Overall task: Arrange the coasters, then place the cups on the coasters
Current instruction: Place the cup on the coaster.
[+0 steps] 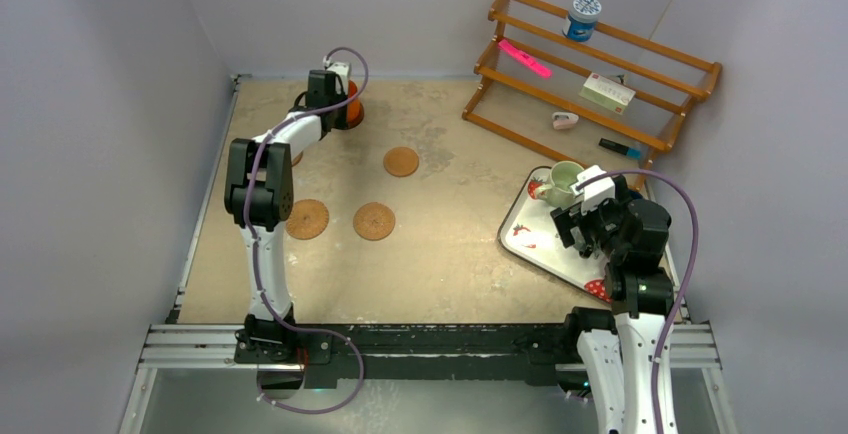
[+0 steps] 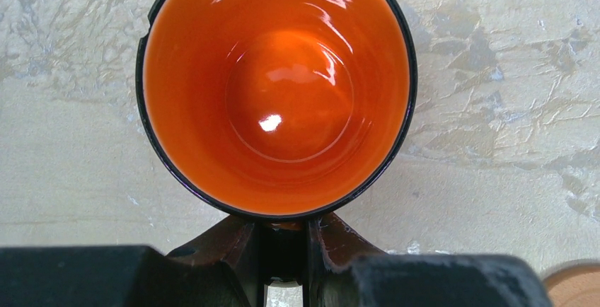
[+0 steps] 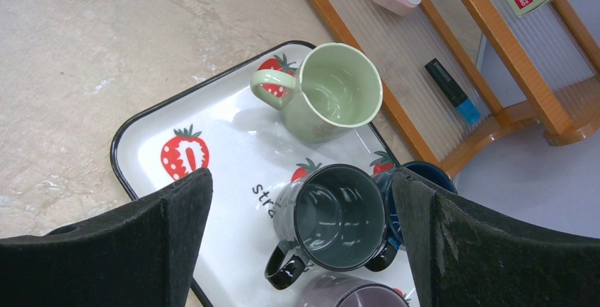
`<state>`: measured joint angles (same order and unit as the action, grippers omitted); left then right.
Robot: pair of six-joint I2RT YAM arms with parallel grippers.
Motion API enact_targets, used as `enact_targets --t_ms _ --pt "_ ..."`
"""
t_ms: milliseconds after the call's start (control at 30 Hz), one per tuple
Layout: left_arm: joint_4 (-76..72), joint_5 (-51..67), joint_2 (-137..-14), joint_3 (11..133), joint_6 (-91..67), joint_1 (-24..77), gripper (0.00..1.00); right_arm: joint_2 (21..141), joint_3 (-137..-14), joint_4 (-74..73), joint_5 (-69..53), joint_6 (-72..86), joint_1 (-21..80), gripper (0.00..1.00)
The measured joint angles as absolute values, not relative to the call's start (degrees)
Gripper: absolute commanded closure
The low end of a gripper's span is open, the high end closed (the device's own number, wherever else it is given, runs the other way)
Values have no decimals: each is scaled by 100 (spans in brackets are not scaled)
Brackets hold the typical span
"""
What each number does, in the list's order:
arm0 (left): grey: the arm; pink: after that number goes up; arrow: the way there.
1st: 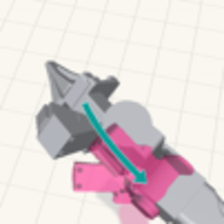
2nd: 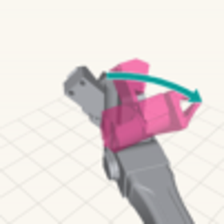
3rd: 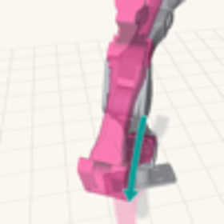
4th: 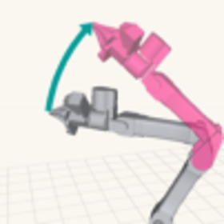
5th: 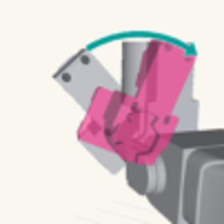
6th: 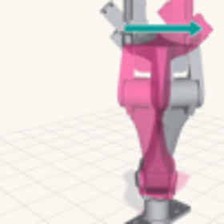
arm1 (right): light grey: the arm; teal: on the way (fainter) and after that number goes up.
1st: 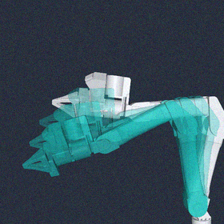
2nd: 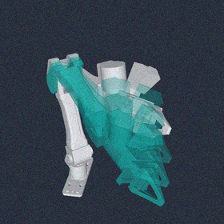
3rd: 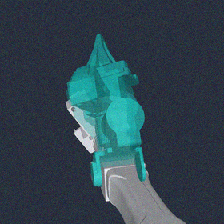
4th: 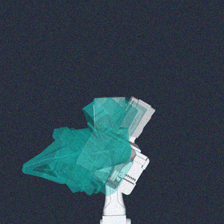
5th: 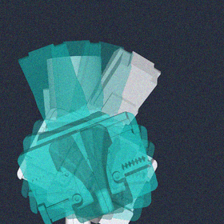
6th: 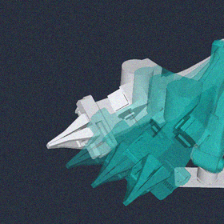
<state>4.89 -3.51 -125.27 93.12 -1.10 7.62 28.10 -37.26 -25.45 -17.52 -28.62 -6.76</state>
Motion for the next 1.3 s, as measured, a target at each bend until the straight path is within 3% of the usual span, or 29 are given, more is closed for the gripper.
enact_targets --t_ms 1300 --pt "1044 -266 -12643 9706 -242 751 100 2810 -3726 -2547 -1752 -2904 -676 1"
